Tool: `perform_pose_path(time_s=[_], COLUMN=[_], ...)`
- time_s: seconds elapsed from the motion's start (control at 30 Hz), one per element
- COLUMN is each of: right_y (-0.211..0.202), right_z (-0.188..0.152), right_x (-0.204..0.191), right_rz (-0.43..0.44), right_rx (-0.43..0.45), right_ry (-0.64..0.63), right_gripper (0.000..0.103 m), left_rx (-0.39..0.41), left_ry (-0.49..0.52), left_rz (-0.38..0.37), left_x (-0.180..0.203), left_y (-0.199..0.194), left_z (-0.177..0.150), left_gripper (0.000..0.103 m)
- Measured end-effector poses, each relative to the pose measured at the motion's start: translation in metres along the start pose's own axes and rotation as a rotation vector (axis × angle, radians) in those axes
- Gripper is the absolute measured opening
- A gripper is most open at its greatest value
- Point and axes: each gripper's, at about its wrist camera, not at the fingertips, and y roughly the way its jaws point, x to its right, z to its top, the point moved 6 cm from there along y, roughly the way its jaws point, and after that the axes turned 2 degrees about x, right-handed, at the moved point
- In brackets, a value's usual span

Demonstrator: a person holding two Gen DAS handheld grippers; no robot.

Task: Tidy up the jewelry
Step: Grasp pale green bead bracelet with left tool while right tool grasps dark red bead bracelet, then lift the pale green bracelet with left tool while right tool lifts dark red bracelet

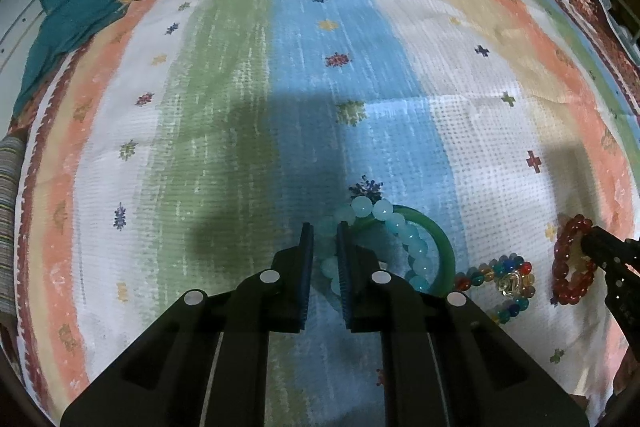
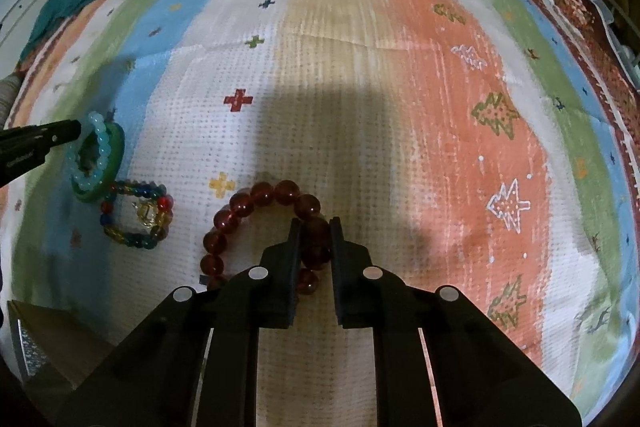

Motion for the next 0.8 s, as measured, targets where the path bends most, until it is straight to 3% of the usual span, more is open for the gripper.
perform_pose_path(time_s=[0.8], right_y=[-0.051], right_z=[0.023], right_x=[-0.013], right_rz=[0.022], right_rx=[0.127], right_ry=[-0.026], right_gripper=[0.014], left_rx=[0.083], left_ry=[0.045], left_rz=[-0.030], left_x=[0.015], left_y=[-0.048], left_z=[0.003], left_gripper=[0.011])
